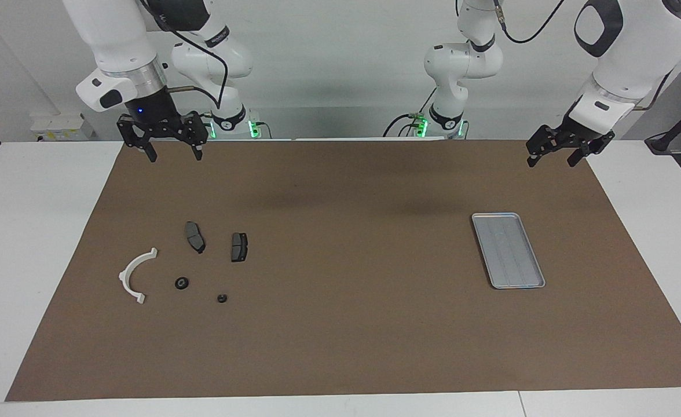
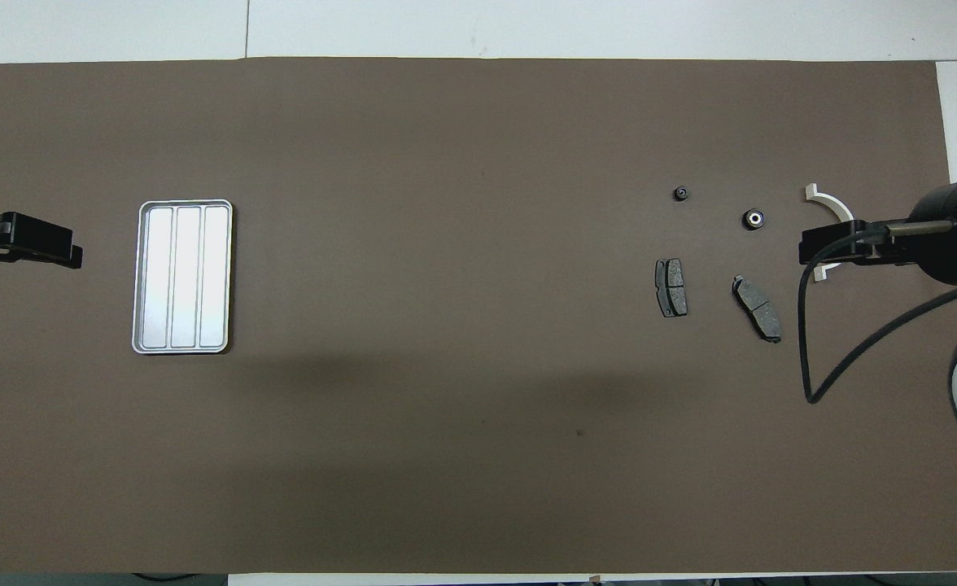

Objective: Pick bearing gear from pile to tray
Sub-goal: 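Reach the right gripper to the small black ring farthest from the robot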

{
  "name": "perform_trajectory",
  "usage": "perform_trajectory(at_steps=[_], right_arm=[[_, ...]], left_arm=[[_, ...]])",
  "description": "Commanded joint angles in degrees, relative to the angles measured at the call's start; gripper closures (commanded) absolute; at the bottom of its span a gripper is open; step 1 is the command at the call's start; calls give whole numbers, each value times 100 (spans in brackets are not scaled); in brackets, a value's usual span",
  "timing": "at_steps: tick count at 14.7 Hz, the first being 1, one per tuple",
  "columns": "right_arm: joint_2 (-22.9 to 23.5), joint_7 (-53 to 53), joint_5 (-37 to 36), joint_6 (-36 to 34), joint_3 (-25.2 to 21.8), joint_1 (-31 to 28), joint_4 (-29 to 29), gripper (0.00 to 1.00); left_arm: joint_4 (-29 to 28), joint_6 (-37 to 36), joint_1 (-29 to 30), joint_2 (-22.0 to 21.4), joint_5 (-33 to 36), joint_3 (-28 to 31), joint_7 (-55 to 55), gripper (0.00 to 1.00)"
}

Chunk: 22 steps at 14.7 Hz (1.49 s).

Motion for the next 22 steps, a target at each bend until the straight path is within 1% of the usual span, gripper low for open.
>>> perform_trajectory(at_steps=[1,4,8,11,13,15,17,20,22], right_arm=[[-16,415,55,287,41,-56,-333,0],[256,616,-172,594,41,-39,-439,0],[791,1538,-410,1226,41,-30,-659,0],[1292,1953,-463,1657,50,-21,-650,0],[1609,2242,-463,1982,41,145,-650,0],[1899,2541,-525,2289,41,181,-642,0],[2198,2717,-639,2632,41,286,-633,0],[2524,3007,-753,3046,41,313,-598,0],[2830,3060,-797,3231,41,339,-440,0]], left_arm=[[-11,-88,-68,-73,-34,61,34,0],[-11,-88,-59,-64,-34,61,34,0],[-11,-88,-68,-64,-43,53,34,0],[-11,-88,-60,-73,-34,61,34,0],[-11,-88,-68,-73,-34,61,34,0],[-11,-88,-68,-73,-34,53,34,0],[-11,-88,-60,-73,-34,53,34,0],[-11,-88,-60,-64,-34,61,34,0],[-11,-88,-68,-73,-34,53,34,0]])
